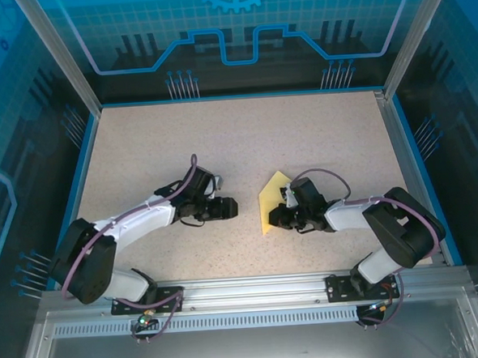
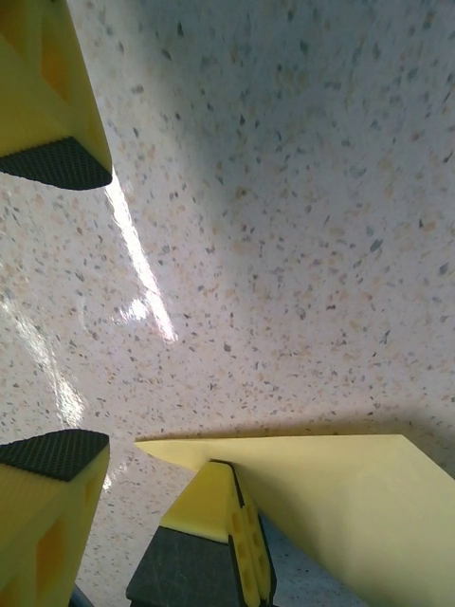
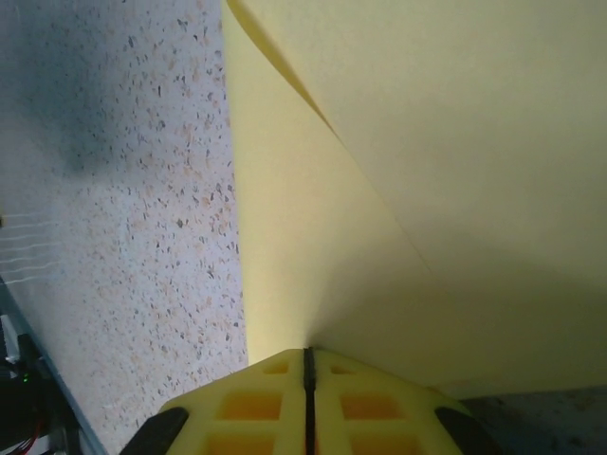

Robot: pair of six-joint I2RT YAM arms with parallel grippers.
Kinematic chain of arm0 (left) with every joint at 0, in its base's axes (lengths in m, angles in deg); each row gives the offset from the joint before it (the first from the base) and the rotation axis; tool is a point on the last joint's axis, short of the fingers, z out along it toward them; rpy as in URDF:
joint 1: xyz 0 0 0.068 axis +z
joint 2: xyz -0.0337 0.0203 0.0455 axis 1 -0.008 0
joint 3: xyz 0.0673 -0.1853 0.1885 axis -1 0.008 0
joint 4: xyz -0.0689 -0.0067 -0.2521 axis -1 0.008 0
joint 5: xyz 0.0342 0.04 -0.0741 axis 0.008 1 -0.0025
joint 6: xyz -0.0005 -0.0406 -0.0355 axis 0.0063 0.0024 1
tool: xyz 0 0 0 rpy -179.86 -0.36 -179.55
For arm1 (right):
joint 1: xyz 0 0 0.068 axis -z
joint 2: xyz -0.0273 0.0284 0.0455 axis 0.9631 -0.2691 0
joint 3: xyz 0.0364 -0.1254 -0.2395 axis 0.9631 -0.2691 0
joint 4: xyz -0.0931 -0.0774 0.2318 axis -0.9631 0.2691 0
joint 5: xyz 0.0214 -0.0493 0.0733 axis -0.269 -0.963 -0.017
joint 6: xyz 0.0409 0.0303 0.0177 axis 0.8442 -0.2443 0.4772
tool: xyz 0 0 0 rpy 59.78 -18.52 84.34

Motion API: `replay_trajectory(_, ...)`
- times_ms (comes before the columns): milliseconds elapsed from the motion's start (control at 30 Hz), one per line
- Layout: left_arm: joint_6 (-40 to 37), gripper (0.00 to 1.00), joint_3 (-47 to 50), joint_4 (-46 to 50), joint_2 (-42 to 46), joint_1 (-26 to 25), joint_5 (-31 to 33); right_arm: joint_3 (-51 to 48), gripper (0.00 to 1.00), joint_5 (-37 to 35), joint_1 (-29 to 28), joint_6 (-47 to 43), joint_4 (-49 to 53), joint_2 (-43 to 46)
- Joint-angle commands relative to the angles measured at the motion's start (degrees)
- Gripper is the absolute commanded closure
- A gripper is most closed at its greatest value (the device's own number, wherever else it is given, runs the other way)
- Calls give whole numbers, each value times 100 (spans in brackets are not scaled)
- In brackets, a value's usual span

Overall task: Fold a paper plane with a square sheet of paper (pick it up from the middle)
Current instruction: Fold the wing for the fifth time at the center of the table.

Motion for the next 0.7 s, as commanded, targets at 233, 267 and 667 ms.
replay_trajectory(233,785,31,-719,-1093,-996,-443,-49,-309,97,337,323,4,-288,-37)
replay_trajectory(267,847,31,-798,-1177,-1135,-490,-62,-308,98,354,338,-5,-299,-58)
replay_trajectory(667,1306,41,-1405,-1789,-2201,-747,-170,-335,99,616,501,-183,-414,-131)
